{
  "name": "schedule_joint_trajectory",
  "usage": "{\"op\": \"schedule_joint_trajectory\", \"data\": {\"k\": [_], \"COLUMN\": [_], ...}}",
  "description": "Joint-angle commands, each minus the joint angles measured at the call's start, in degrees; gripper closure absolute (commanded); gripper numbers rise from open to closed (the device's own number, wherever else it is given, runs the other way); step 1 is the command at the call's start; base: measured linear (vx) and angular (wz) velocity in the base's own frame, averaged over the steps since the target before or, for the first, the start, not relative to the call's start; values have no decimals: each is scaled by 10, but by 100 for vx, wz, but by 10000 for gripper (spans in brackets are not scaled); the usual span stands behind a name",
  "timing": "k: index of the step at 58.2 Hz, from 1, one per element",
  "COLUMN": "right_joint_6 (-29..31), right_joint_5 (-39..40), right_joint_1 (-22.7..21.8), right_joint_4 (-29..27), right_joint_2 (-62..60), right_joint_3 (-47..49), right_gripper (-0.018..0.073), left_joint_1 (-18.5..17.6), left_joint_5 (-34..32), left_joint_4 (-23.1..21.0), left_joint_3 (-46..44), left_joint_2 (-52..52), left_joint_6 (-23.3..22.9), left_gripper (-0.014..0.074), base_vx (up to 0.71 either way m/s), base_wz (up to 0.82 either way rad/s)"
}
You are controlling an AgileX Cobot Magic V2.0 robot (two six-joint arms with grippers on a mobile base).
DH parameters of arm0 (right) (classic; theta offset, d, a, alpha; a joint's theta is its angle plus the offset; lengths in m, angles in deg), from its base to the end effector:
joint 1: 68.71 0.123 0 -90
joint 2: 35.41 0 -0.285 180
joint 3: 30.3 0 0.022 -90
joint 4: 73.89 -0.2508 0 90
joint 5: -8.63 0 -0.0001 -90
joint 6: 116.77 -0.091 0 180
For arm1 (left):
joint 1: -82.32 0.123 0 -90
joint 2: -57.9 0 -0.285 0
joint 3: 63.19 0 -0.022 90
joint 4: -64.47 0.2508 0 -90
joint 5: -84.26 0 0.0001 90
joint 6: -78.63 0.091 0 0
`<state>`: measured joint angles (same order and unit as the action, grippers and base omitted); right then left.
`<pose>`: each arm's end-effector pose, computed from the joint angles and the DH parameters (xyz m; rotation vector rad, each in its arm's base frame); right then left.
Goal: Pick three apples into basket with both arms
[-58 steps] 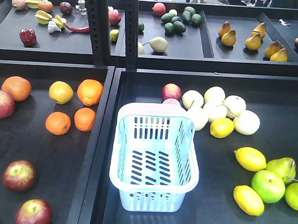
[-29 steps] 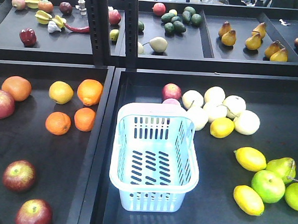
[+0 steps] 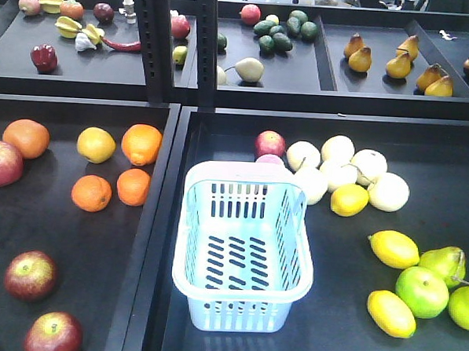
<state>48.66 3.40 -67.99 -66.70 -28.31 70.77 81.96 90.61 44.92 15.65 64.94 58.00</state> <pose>0.0568 -0.0003 0.1955 0.1018 1.5897 0.1015 0.0566 -0.0038 0.1948 -0.5272 1.5463 -0.5747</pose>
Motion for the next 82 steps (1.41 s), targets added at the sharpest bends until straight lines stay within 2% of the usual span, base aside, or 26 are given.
{"op": "schedule_joint_trajectory", "data": {"k": [1, 17, 23, 28, 30, 34, 44, 51, 57, 69, 82], "right_joint_6": [4, 4, 4, 4, 4, 4, 4, 4, 4, 4, 4], "right_joint_5": [43, 43, 43, 42, 43, 43, 43, 43, 43, 43, 43], "right_joint_1": [-2, -2, -2, -2, -2, -2, -2, -2, -2, -2, -2], "right_joint_4": [6, 6, 6, 6, 6, 6, 6, 6, 6, 6, 6], "right_joint_2": [-6, -6, -6, -6, -6, -6, -6, -6, -6, -6, -6], "right_joint_3": [-7, -7, -7, -7, -7, -7, -7, -7, -7, -7, -7], "right_gripper": [564, 564, 564, 564, 564, 564, 564, 564, 564, 564, 564], "left_joint_1": [-2, -2, -2, -2, -2, -2, -2, -2, -2, -2, -2], "left_joint_5": [-52, -56, -56, -54, -54, -54, -53, -43, -14, 64, 131], "left_joint_4": [-58, -169, -255, -350, -377, -403, -407, -407, -407, -407, -433], "left_joint_3": [-19, -19, -22, -34, -43, -66, -141, -186, -219, -278, -354], "left_joint_2": [-7, -7, -7, -7, -7, -7, -7, -6, -1, 52, 132], "left_joint_6": [-10, -15, -39, -51, -48, -28, 28, 89, 140, 166, 282], "left_gripper": [603, 603, 603, 603, 603, 603, 603, 603, 603, 603, 603], "base_vx": [0, 0, 0, 0, 0, 0, 0, 0, 0, 0, 0], "base_wz": [0, 0, 0, 0, 0, 0, 0, 0, 0, 0, 0]}}
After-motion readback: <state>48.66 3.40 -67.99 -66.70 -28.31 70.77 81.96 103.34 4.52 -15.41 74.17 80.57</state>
